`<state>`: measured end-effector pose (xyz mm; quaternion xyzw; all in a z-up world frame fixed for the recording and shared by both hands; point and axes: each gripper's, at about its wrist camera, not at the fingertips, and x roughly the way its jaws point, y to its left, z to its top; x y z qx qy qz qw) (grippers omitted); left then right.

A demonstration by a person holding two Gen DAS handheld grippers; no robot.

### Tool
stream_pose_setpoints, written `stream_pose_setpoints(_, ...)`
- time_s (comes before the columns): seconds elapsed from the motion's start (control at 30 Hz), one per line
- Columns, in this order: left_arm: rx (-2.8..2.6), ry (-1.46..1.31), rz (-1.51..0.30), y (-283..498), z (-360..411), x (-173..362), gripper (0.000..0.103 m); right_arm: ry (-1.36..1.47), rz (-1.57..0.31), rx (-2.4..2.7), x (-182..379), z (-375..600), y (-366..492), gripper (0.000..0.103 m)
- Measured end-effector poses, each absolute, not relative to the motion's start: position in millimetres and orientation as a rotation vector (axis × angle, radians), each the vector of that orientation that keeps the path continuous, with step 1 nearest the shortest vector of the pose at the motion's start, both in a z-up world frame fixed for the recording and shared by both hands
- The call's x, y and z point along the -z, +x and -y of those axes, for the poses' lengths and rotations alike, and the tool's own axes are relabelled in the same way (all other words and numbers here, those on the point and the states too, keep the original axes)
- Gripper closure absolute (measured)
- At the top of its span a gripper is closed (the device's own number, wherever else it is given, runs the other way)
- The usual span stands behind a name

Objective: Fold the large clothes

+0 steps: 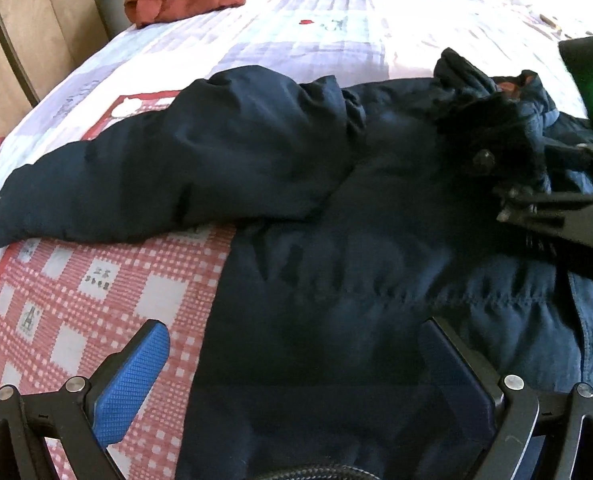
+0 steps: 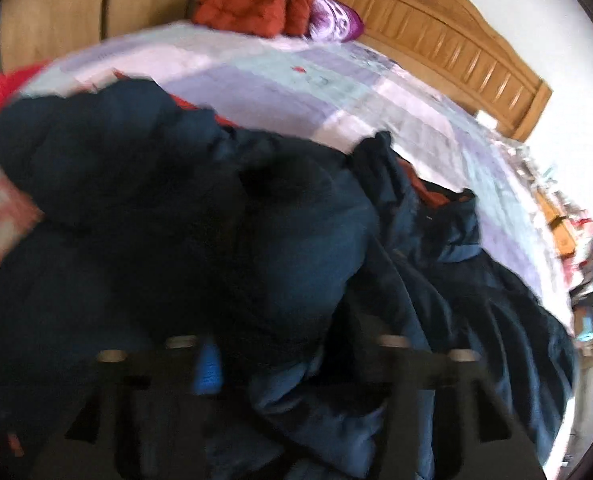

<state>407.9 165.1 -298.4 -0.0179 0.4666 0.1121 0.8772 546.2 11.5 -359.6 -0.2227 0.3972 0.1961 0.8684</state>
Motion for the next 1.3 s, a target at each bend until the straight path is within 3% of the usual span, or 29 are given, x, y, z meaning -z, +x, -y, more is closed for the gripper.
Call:
stream_pose_setpoints(0.1, -0.234, -0.036, -0.971, 410.5, -163.2, 297.0, 0.0, -0.404, -0.822, -0.473, 353.9, -9.2, 533.6, 0.02)
stream_pose_setpoints(0.37, -0.219, -0.02, -0.95, 428.0, -155.9, 287.3, 0.0, -0.26, -0.78, -0.516, 319.4, 30.7, 494.7, 0.02)
stream_pose_setpoints(0.87, -0.025, 0.044, -0.842, 577.1, -41.9, 271.6, 0.0, -0.168, -0.758, 0.079, 289.3, 252.5, 524.7, 0.02)
stream_pose_setpoints(1.07, -0.105, 0.122, -0.861, 618.4, -38.8, 294.6, 0.0, -0.049, -0.875, 0.193, 325.3, 306.7, 576.2, 0.02)
stream_pose_setpoints(1.17, -0.148, 0.159, -0.979, 629.6, -50.9, 332.8, 0.0, -0.148, -1.012, 0.088, 371.5, 280.9, 595.4, 0.018)
stream_pose_setpoints(1.3, -0.115, 0.115, -1.008, 629.0, -60.3, 348.7, 0.0, -0.229, -0.952, 0.056, 388.3, 264.3, 590.7, 0.017)
